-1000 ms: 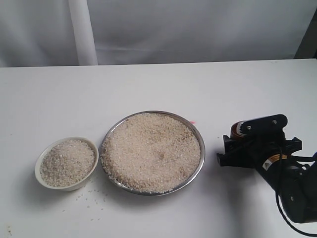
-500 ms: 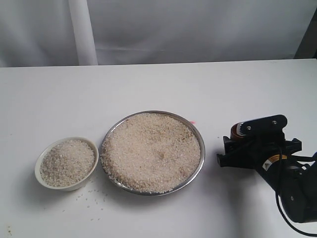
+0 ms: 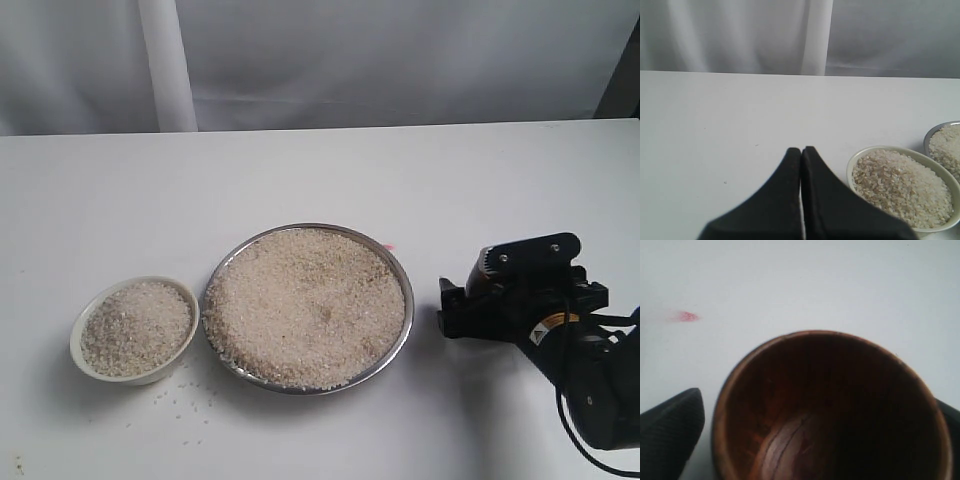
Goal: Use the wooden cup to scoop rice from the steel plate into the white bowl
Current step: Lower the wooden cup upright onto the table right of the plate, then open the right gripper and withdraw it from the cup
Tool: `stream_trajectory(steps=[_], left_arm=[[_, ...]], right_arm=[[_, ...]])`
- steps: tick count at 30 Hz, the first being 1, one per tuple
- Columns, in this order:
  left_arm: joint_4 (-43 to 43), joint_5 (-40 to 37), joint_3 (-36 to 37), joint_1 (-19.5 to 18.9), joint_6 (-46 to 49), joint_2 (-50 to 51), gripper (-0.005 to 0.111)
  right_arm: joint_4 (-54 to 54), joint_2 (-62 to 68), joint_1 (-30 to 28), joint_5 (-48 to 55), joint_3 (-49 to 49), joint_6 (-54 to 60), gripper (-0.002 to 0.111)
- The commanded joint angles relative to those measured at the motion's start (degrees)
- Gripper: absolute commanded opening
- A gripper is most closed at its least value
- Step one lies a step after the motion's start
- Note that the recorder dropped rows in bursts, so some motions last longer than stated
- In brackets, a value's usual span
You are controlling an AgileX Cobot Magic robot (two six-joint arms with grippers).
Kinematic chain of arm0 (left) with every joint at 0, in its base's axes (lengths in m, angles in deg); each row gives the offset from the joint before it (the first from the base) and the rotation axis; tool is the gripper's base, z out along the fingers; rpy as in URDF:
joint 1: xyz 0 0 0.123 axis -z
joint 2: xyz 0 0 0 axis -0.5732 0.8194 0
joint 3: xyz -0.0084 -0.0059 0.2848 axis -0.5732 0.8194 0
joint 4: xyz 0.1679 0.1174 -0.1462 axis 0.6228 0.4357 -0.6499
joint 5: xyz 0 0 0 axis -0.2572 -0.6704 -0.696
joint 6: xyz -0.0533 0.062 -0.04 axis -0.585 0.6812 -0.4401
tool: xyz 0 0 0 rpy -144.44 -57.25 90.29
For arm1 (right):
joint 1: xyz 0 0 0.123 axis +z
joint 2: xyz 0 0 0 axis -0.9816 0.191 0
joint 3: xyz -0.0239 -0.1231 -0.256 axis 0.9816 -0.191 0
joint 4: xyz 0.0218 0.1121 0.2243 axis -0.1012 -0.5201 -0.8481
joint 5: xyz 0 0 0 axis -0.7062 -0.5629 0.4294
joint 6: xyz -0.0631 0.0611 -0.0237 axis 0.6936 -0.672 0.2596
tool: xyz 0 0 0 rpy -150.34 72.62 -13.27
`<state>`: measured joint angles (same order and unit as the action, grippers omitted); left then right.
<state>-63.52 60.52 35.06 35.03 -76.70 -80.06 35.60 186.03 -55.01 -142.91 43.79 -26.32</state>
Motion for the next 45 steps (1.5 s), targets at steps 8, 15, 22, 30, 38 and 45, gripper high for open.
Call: stream_trajectory(steps=[8,15,22,30,38,45], left_arm=[[-0.3,0.6,-0.4,0.2,-0.1,-0.1,0.000],[-0.3,0.6,-0.4,0.2,-0.1,-0.1,0.000],[-0.3,0.6,-0.4,0.2,-0.1,-0.1,0.000],[-0.3,0.6,-0.4,0.2,-0.1,-0.1,0.000],[-0.3,0.6,-0.4,0.2,-0.1,-0.1,0.000],[-0.3,0.6,-0.4,0.2,-0.1,-0.1,0.000]], right_arm=[[0.4,-1.2,0.0,-1.0,-0.3,-0.4,0.102],[-0.2,-12.8,0.0,2.4,-1.4,-1.7,0.102],[1.8,-26.0,0.3,10.9,-2.0,-1.8,0.102],[1.8,-42.7,3.4,14.8,-5.2,-1.6,0.090],[1.9,-57.3,6.3,17.3,-10.7,-1.6,0.029],[1.9,-64.9,6.3,17.4,-13.5,-1.5,0.000]])
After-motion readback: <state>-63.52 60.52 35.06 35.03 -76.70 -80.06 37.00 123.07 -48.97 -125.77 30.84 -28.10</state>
